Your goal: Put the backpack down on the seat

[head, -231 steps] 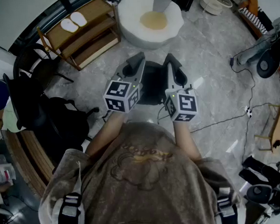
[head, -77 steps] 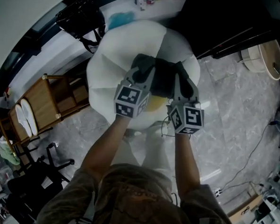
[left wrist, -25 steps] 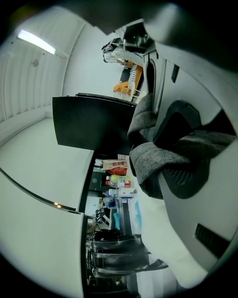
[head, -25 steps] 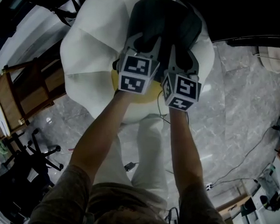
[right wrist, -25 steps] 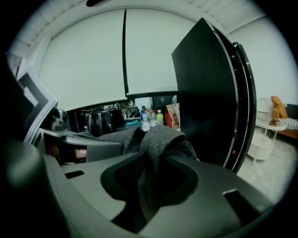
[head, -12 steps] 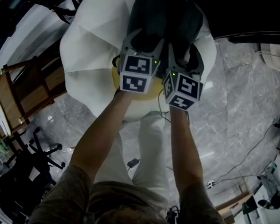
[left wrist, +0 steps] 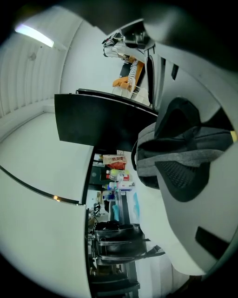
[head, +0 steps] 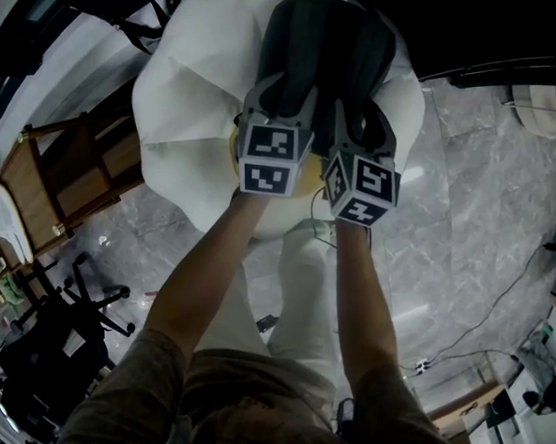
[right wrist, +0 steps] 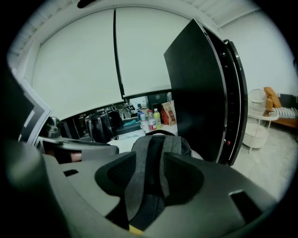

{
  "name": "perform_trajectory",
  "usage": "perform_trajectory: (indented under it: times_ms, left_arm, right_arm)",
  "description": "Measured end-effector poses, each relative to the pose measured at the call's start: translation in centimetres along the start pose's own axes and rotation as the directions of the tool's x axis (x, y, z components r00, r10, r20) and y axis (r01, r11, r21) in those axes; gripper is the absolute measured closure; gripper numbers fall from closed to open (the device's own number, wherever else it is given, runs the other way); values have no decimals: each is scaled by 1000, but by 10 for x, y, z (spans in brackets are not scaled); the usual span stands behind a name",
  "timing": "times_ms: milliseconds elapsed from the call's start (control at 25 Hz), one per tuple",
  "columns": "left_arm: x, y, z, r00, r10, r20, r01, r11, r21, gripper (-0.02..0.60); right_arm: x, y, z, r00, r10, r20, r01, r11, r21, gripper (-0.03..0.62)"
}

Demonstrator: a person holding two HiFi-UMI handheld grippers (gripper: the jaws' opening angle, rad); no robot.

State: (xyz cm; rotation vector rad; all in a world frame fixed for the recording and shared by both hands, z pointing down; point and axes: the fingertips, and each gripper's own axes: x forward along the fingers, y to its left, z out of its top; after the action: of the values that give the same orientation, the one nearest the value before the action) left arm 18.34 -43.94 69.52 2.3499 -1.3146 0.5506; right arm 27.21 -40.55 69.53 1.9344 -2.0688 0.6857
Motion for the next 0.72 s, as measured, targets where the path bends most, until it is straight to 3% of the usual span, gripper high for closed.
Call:
perform_trajectory:
  times_ms: [120, 160, 200, 440, 720]
  left_arm:
    - [-17, -11, 7, 1000, -24, -11, 24, 1000, -12, 539]
    - [-24, -15, 9, 999, -33, -19, 33, 999, -18, 581]
    - [-31, -18, 12, 999, -39, -28, 39, 999, -24, 581]
    - [-78, -37, 43, 997, -37, -71, 34, 999, -42, 581]
    - [-147, -47, 87, 995, -70, -77, 65, 996, -56, 581]
  right_arm:
    - [-17, 6, 5, 1000, -6, -18, 6, 1000, 18, 458]
    - [-25, 8, 8, 1000, -12, -21, 12, 1000, 19, 512]
    - [-32, 12, 13, 1000, -15, -22, 15, 1000, 19, 592]
    - [-75, 37, 42, 998, -2, -61, 6, 999, 54, 594]
    - [-136, 65, 95, 999, 22, -36, -18, 996, 91, 594]
